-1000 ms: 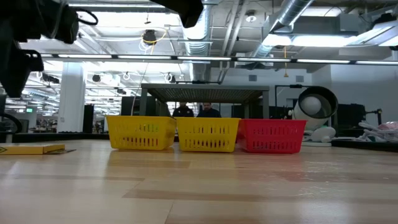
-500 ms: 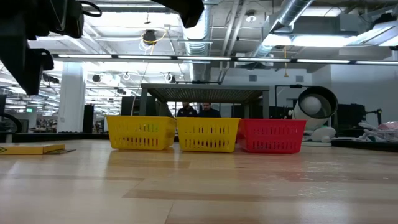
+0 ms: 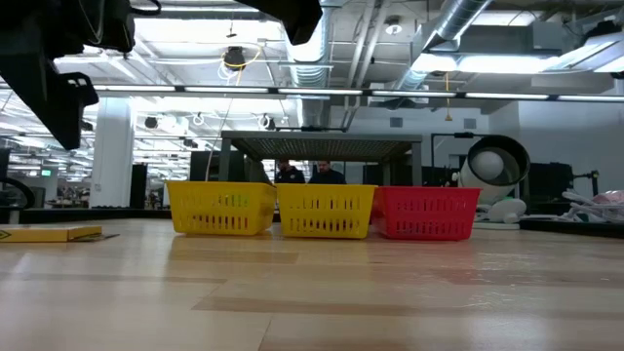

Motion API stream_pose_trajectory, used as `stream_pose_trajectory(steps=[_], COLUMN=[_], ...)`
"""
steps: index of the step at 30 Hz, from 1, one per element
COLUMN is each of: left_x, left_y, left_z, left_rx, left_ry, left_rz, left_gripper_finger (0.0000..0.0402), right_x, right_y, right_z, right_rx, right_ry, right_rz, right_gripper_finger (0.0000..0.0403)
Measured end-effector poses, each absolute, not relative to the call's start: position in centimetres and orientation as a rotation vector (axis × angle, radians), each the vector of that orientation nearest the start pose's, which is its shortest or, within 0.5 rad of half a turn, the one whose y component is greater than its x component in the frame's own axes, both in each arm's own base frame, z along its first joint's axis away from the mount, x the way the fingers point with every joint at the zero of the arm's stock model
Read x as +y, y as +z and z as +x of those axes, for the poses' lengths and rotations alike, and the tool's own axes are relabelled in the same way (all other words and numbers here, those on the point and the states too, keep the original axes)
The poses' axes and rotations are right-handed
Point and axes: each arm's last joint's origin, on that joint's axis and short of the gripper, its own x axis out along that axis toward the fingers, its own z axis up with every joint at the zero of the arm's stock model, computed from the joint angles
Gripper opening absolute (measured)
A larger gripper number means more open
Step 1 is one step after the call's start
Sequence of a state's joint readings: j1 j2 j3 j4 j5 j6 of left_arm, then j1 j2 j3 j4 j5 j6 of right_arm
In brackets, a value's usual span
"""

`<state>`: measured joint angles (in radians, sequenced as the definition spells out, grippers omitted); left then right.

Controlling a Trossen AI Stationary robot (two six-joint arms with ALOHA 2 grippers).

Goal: Pick & Place Office Desk Supplies
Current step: Put the yellow crayon box into the right yellow bin

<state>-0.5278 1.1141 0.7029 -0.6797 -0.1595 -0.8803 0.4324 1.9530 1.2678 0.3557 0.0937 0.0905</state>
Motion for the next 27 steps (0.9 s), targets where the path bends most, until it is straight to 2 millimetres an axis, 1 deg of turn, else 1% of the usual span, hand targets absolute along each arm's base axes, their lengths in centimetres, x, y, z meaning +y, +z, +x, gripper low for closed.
stream_pose_trajectory(steps=[7, 10, 21, 27], left_x=[-9.5, -9.6, -9.2, -9.0], left_y=[21.0, 20.8, 18.7, 18.2], left_z=[17.3, 17.2, 16.2, 15.9], left_rx=[1.082, 1.101, 1.204, 1.233], left_ry=[0.109, 0.089, 0.091, 0.084], left_rz=[-0.339, -0.343, -0.362, -0.321], left_gripper_finger=[0.0385, 0.0397, 0.0400, 0.0400], right_x=[18.1, 18.1, 18.2, 18.2], right_y=[20.9, 20.8, 20.8, 20.8], right_z=[39.8, 39.8, 39.8, 39.8], right_rx=[0.335, 0.337, 0.347, 0.347], right_ry=[0.319, 0.321, 0.321, 0.321], right_rz=[0.010, 0.009, 0.007, 0.007], right_gripper_finger=[0.0235, 0.0235, 0.0235, 0.0235])
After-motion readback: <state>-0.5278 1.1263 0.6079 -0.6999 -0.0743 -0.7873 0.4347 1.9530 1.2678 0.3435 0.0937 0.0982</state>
